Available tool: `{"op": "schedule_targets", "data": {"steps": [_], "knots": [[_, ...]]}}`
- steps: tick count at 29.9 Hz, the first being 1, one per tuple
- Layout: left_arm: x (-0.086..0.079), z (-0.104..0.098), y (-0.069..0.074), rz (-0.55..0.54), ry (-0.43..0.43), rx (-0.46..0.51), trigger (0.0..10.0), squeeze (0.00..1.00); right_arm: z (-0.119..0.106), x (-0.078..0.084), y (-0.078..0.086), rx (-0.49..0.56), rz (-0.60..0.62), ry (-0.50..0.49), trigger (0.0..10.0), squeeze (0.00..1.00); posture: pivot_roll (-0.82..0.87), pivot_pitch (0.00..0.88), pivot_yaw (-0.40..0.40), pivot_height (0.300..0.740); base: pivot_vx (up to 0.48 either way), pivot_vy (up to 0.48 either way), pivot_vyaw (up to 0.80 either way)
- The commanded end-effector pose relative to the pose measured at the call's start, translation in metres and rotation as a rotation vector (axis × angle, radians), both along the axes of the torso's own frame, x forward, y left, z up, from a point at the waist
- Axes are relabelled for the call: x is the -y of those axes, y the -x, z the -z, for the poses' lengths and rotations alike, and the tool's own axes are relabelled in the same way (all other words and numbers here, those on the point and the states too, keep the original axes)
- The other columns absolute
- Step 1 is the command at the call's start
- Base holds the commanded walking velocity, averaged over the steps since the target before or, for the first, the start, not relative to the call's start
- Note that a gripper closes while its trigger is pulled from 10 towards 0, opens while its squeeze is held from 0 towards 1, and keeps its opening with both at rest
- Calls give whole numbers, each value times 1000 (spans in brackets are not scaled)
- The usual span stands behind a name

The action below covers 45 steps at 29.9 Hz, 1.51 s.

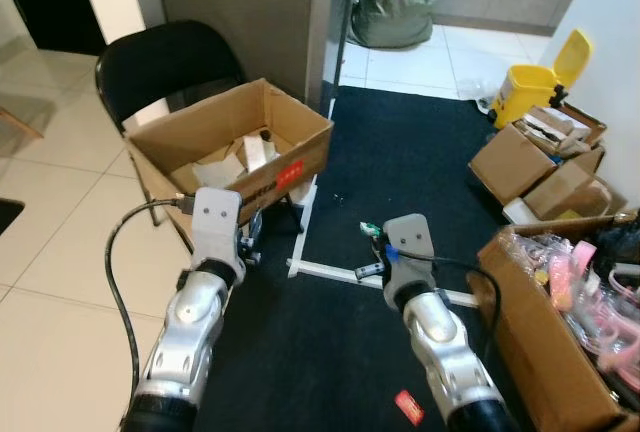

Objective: Picking trash to rubbish bin

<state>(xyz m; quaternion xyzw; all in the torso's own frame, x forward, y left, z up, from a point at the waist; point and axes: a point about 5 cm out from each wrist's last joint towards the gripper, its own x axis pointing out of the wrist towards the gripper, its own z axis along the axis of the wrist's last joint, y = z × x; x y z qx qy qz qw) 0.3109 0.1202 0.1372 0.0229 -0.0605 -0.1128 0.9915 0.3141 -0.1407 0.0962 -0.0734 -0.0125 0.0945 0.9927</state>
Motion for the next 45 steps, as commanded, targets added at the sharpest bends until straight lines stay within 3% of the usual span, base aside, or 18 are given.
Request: {"op": "schedule_targets", "data": {"steps": [1,45], "knots": [[-4,5,2,-12,-14,-16,10000,0,6,-3,3,-19,-5,-5,10000,0,-13,108,-39,740,326,0,0],[-5,5,3,-13,-17,-22,10000,0,8,0,3,-27,12,1,10000,0,-11,117,-42,740,324,0,0]]}}
